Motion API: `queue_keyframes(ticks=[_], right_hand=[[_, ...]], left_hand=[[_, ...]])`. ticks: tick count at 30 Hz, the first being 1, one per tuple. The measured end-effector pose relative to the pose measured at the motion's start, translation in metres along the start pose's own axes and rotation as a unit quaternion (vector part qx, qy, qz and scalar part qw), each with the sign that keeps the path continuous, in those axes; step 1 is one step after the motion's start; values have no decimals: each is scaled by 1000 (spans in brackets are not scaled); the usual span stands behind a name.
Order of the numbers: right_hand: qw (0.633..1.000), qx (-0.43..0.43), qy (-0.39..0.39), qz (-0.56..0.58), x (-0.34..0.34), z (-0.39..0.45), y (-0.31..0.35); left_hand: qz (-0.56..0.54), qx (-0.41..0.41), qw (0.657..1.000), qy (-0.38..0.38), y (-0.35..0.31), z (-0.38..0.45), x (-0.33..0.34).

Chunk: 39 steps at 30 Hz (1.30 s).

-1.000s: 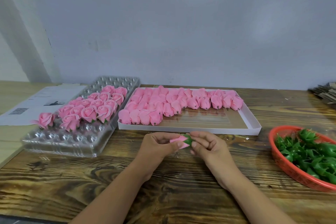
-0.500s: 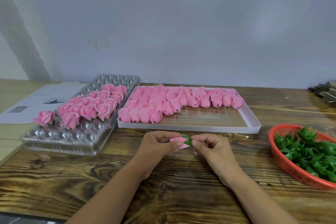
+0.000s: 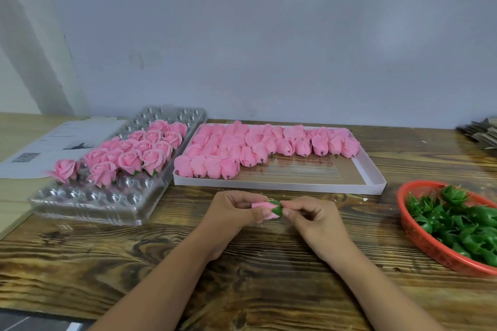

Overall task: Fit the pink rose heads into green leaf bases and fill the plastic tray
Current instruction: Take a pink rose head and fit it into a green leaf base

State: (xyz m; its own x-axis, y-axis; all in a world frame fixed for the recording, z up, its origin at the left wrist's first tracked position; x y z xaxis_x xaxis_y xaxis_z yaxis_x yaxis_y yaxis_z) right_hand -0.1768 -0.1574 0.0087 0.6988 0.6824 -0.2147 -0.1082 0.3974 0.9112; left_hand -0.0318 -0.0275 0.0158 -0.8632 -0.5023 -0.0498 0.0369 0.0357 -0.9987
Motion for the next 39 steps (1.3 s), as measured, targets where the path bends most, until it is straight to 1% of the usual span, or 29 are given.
queue_keyframes(ticks=[4, 7, 9, 10, 11, 13, 14, 16, 18, 19, 22, 25, 28, 29, 30, 31, 33, 35, 36, 37, 38, 39], right_hand=[[987, -63, 44, -143, 0, -5, -1], [968, -86, 80, -221, 6, -7, 0], [960, -112, 74, -245, 11, -7, 1], [963, -114, 58, -235, 13, -6, 2], [972, -101, 38, -209, 14, -6, 4], [992, -52, 4, -112, 15, -5, 7], [998, -26, -2, -50, 16, -5, 9], [997, 22, 19, 77, 21, -5, 14], [981, 63, 69, 167, 24, -7, 19], [973, 85, 98, 191, 26, -8, 21], [955, 142, 157, 207, 27, -10, 21], [930, 195, 196, 242, 26, -9, 21], [886, 237, 223, 331, 25, -9, 22], [879, 239, 222, 348, 25, -9, 22], [880, 234, 219, 352, 25, -9, 22], [888, 222, 214, 340, 27, -9, 22], [927, 175, 193, 269, 33, -11, 20], [972, 117, 144, 148, 41, -14, 16], [986, 88, 116, 78, 43, -16, 14], [994, 60, 95, 19, 44, -17, 14], [995, 35, 88, -15, 44, -17, 14], [996, 16, 91, -22, 44, -16, 15]], left_hand=[[17, -4, 1000, -17, 2, 2, 4], [40, 16, 999, -13, 2, 2, 5], [55, 32, 998, -10, 1, 1, 5], [54, 34, 998, -14, 1, 0, 6], [51, 32, 998, -19, 0, 1, 6], [52, 39, 998, -15, -1, 1, 7], [56, 50, 997, -12, -2, 1, 8], [63, 73, 995, 1, -4, 0, 9], [61, 83, 994, 33, -7, -2, 10], [60, 77, 994, 50, -8, -3, 10], [72, 69, 992, 82, -10, -6, 10], [73, 75, 987, 121, -13, -8, 12], [41, 65, 986, 147, -15, -10, 14], [27, 59, 987, 145, -14, -10, 14], [13, 53, 989, 138, -13, -9, 14], [3, 45, 991, 125, -12, -9, 14], [-5, 27, 995, 95, -10, -7, 14], [-8, 16, 998, 68, -8, -6, 16], [-9, 15, 998, 57, -8, -6, 17], [-7, 17, 999, 49, -8, -6, 18], [-5, 20, 999, 44, -8, -6, 18], [-4, 22, 999, 44, -8, -6, 18]])
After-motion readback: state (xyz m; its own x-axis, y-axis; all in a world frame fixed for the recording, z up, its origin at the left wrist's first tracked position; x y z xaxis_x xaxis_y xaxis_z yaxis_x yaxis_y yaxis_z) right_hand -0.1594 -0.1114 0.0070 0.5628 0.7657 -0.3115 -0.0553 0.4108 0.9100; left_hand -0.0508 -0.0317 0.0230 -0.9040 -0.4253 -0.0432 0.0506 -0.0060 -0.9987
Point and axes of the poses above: each hand's wrist, its own z-axis towards the middle knuckle, its own x-axis out of the palm, y = z × x, the point moved 1 cm from there along z, towards the middle knuckle, and after that the axes turned 9 degrees about z, right-handed, at the moved point
